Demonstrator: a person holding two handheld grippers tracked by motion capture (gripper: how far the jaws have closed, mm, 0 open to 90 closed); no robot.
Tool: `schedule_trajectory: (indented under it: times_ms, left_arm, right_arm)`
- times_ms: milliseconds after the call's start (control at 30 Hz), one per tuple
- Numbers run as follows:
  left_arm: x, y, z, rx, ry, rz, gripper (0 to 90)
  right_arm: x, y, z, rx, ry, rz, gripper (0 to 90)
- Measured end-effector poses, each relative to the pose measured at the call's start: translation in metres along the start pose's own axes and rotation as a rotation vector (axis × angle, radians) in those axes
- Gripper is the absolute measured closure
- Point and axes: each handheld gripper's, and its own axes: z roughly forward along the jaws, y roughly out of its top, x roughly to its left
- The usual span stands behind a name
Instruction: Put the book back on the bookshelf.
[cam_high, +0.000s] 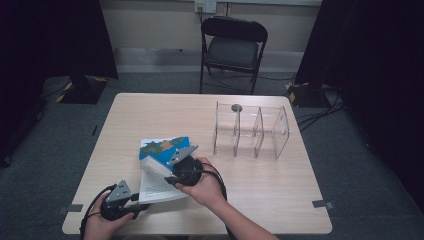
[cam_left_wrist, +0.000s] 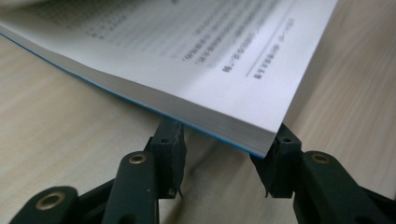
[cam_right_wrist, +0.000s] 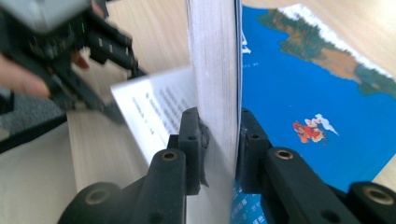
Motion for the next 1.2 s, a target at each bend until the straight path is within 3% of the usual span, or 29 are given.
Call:
schedule_trajectory:
  times_ms: [67,133,267,367,467,633,733,833,867,967,1167,1200]
  left_arm:
    - [0.003,0.002,-0.003,-0.037,-0.005,-0.019,65.2]
    - [0.005,0.003,-0.002,-0.055,-0.024,-0.04,65.6]
    - [0.003,0.004,0.004,-0.051,-0.06,-0.033,62.0]
    - [0.003,0.005,0.009,-0.035,-0.079,-0.035,60.4]
    - [0.002,0.007,0.01,-0.032,-0.083,-0.024,60.1]
    - [0.002,0.011,0.011,-0.037,-0.088,-0.031,59.7]
    - [0.0,0.009,0.012,-0.011,-0.1,-0.028,59.3]
    - [0.0,0.009,0.012,-0.016,-0.1,-0.029,59.2]
    - [0.0,0.009,0.012,-0.017,-0.101,-0.031,59.2]
    - [0.0,0.01,0.011,-0.019,-0.106,-0.033,59.2]
    - [0.0,0.013,0.011,-0.011,-0.105,-0.033,59.2]
    - [-0.001,0.013,0.011,-0.011,-0.105,-0.032,59.2]
  right_arm:
    - [0.003,-0.005,0.003,0.006,-0.003,-0.006,75.3]
    - [0.008,-0.011,0.008,0.013,-0.012,-0.028,75.1]
    - [0.015,-0.025,0.018,0.046,-0.029,-0.065,74.6]
    - [0.018,-0.039,0.025,0.033,-0.033,-0.068,74.1]
    - [0.019,-0.041,0.025,0.025,-0.038,-0.069,74.0]
    - [0.018,-0.049,0.026,-0.014,-0.003,-0.062,64.5]
    - [0.026,-0.054,0.029,-0.019,0.0,-0.059,50.0]
    - [0.029,-0.059,0.031,-0.033,-0.02,-0.043,44.5]
    - [0.033,-0.063,0.033,-0.03,-0.063,-0.065,35.6]
    - [0.037,-0.066,0.039,-0.022,-0.124,-0.13,25.9]
    - [0.039,-0.068,0.054,-0.033,-0.213,-0.204,18.4]
    - [0.039,-0.069,0.056,-0.033,-0.233,-0.234,18.4]
